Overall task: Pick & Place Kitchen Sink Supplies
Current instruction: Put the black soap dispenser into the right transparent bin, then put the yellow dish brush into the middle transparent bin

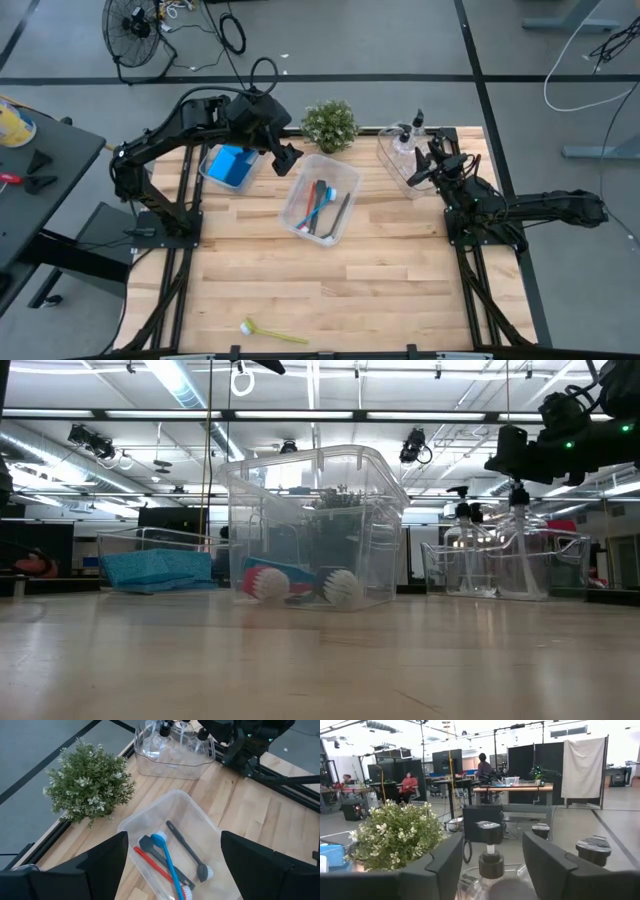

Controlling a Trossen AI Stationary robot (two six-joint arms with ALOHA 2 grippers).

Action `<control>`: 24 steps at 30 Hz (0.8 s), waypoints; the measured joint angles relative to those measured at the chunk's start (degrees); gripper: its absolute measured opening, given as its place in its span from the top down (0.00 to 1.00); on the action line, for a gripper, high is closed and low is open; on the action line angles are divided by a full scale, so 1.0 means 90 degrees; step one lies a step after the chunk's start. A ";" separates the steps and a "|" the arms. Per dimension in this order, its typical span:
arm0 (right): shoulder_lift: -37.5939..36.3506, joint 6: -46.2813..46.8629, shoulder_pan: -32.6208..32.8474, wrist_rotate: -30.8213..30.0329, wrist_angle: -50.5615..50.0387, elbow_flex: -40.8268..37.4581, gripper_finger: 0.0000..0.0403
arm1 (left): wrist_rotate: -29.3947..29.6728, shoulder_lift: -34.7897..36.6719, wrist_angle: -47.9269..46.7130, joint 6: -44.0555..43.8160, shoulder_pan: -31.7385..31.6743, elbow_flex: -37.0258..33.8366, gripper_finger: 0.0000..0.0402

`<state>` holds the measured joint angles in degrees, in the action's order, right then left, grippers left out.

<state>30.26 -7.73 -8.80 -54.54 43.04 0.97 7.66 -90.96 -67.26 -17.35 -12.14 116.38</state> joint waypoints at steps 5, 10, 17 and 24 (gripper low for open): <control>0.0000 0.0000 0.0000 -0.0005 -0.0002 0.0000 0.43 | 0.0000 0.0000 0.0000 -0.0001 0.0000 0.0000 0.20; 0.0000 -0.0088 0.0000 -0.0002 0.0134 0.0000 0.39 | 0.0000 0.0000 0.0000 -0.0002 -0.0002 0.0000 0.20; 0.0000 -0.1439 0.0004 0.0598 0.1256 0.0002 0.38 | 0.0000 0.0000 0.0000 0.0003 -0.0002 0.0000 0.20; -0.0002 -0.1631 0.0012 0.1018 0.1932 0.0018 0.38 | 0.0034 0.0000 -0.0032 -0.0007 0.0017 0.0000 0.20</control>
<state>30.24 -22.40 -8.69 -45.38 60.43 1.13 7.97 -90.96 -67.55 -17.41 -11.99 116.38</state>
